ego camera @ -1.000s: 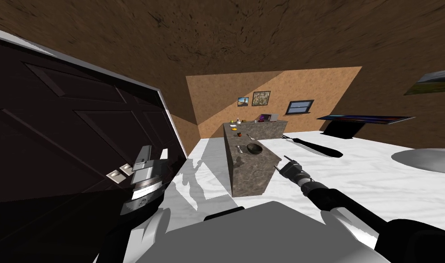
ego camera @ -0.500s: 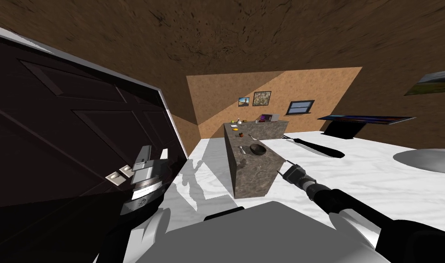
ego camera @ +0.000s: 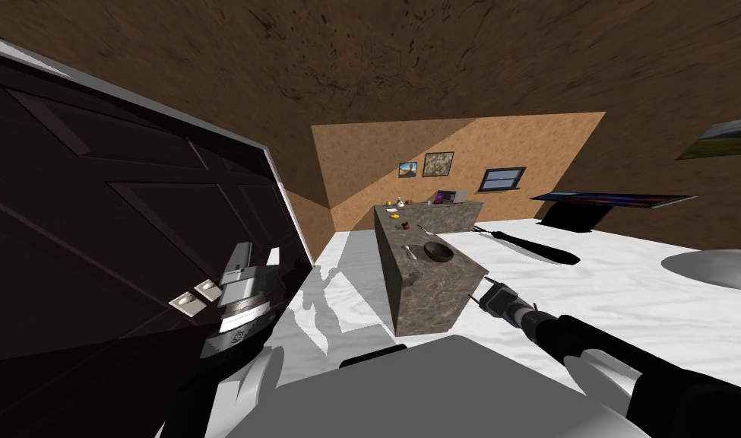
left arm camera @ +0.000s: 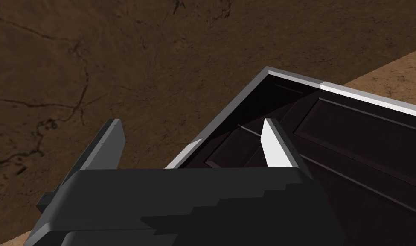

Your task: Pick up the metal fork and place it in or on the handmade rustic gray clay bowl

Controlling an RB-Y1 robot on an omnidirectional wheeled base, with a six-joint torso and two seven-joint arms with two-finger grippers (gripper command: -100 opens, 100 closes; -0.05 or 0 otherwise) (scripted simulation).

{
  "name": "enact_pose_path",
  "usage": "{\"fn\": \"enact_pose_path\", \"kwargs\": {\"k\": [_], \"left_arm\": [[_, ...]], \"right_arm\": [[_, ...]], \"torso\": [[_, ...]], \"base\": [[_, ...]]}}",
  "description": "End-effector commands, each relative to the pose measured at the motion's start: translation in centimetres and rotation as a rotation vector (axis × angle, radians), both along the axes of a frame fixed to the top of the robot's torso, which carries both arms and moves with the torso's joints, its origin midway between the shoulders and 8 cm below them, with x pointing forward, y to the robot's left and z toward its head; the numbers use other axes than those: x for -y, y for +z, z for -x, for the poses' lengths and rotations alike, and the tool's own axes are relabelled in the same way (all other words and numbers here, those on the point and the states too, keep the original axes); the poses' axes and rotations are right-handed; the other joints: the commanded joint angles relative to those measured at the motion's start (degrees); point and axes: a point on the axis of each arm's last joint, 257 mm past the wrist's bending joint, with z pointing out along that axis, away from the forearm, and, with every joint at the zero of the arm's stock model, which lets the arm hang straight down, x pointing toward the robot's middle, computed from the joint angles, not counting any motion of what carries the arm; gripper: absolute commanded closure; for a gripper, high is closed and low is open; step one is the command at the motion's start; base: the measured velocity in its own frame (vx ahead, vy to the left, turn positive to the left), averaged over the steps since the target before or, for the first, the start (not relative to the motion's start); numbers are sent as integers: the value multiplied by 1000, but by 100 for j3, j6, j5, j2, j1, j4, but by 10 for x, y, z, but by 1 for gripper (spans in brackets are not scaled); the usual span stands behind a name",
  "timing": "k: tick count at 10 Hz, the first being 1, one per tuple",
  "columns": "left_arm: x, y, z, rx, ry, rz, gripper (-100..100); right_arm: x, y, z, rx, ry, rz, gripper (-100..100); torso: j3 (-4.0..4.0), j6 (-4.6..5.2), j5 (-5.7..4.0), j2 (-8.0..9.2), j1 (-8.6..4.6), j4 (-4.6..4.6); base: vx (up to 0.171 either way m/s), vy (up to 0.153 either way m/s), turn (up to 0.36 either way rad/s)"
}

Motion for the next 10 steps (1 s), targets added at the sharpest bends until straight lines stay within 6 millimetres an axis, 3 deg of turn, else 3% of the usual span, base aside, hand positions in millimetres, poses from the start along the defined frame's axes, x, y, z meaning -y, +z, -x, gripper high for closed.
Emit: {"fn": "enact_pose_path", "kwargs": {"k": [1, 7, 10], "left_arm": [[0, 0, 0, 0, 0, 0, 0], [0, 0, 0, 0, 0, 0, 0], [0, 0, 0, 0, 0, 0, 0]], "right_arm": [[1, -15, 12, -53, -20, -49, -100], [8, -46, 47, -193, -95, -197, -100], [16, -63, 73, -280, -171, -319, -100]], "torso": [[0, 0, 0, 0, 0, 0], [-11, 0, 1, -17, 2, -5], [-9, 0, 0, -15, -1, -4]], "base": [[81, 64, -5], [99, 64, -1], [121, 53, 5]]}}
